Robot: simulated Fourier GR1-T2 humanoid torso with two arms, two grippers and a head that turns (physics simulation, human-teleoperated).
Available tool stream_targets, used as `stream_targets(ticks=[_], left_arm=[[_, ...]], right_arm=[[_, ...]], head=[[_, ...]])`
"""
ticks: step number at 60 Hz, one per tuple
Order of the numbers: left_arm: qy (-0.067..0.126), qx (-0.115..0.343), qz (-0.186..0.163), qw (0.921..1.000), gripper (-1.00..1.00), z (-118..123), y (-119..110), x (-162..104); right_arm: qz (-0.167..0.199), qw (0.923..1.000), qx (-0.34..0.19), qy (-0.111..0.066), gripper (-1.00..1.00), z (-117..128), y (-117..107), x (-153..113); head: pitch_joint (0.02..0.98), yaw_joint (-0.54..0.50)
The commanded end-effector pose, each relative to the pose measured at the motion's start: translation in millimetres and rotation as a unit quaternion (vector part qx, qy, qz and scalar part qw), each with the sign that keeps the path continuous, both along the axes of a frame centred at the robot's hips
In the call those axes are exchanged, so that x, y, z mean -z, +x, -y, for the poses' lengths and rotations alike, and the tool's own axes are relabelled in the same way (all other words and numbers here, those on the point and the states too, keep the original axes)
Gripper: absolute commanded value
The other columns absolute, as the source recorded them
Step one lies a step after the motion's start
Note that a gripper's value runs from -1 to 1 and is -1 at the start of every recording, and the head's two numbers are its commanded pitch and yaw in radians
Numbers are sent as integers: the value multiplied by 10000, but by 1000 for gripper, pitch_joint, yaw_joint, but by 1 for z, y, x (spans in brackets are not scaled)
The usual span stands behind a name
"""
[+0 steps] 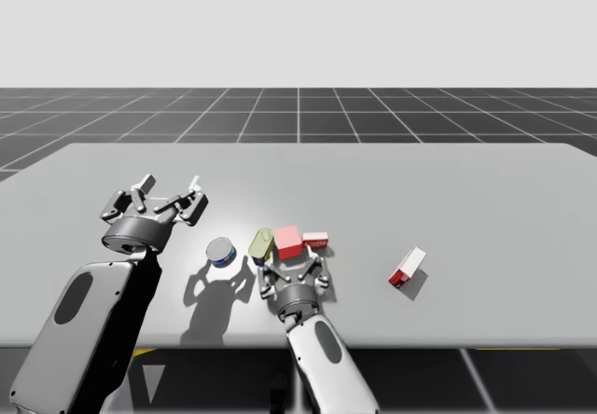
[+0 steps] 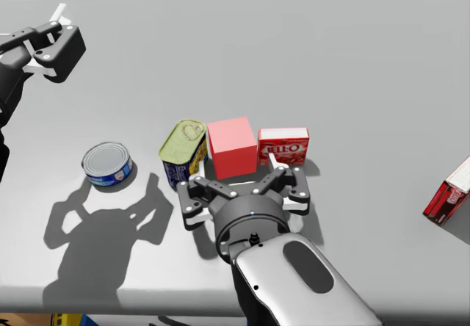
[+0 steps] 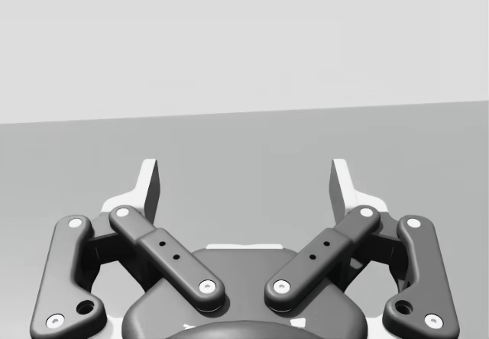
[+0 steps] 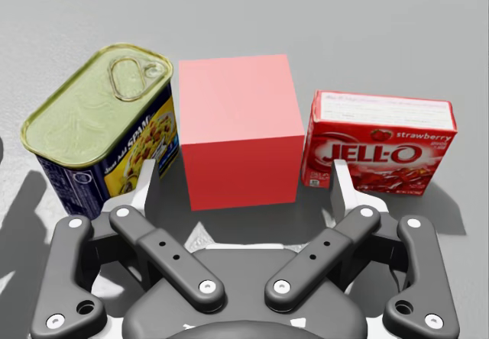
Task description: Find the red cube and pick it up.
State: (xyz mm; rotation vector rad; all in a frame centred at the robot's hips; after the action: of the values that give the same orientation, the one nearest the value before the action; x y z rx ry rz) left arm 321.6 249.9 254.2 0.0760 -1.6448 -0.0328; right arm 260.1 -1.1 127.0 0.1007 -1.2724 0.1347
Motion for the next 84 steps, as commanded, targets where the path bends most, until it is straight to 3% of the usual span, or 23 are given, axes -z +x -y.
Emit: stream_targets(ticks=[1,20,38,41,42,43,44,45,57,70,84], left_arm=[[-6,-4,2,10000,-1000,0,0,0],[-5,-5,4,10000,-1000,0,0,0],[4,-7,7,10000,-1000,-1,0,0],[6,-7,6,10000,-1000,0,0,0],[6,-7,5,10000,-1000,0,0,0],[10,-5,5,10000,-1000,0,0,1],[12,-4,5,10000,-1000,0,0,1],[13,-3,5,10000,-1000,0,0,1],[24,0,2,10000,-1000,1,0,1],[43,1,-10,10000,-1000,2,1,2],[53,3,-13,10000,-1000,3,0,3]], right_arm=[[-124,9999,60,-70,-1000,2,10,5],[-93,9999,-67,-118,-1000,-10,32,0],[-193,9997,-141,-61,-1000,-17,37,1],[-293,9991,-315,13,-1000,-14,38,1],[-323,9989,-336,45,-889,-13,38,1],[-294,9991,-295,90,142,-13,37,2],[-295,9991,-299,82,792,-13,37,2],[-289,9991,-289,80,963,-13,37,2],[-242,9995,-200,41,1000,-9,35,4],[-216,9996,-166,-4,1000,-6,34,7],[-133,9998,-152,-7,1000,-4,33,7]], head=[[838,40],[839,45],[840,49],[840,49],[840,49],[839,47],[839,47],[839,47],[793,35],[614,13],[483,34]])
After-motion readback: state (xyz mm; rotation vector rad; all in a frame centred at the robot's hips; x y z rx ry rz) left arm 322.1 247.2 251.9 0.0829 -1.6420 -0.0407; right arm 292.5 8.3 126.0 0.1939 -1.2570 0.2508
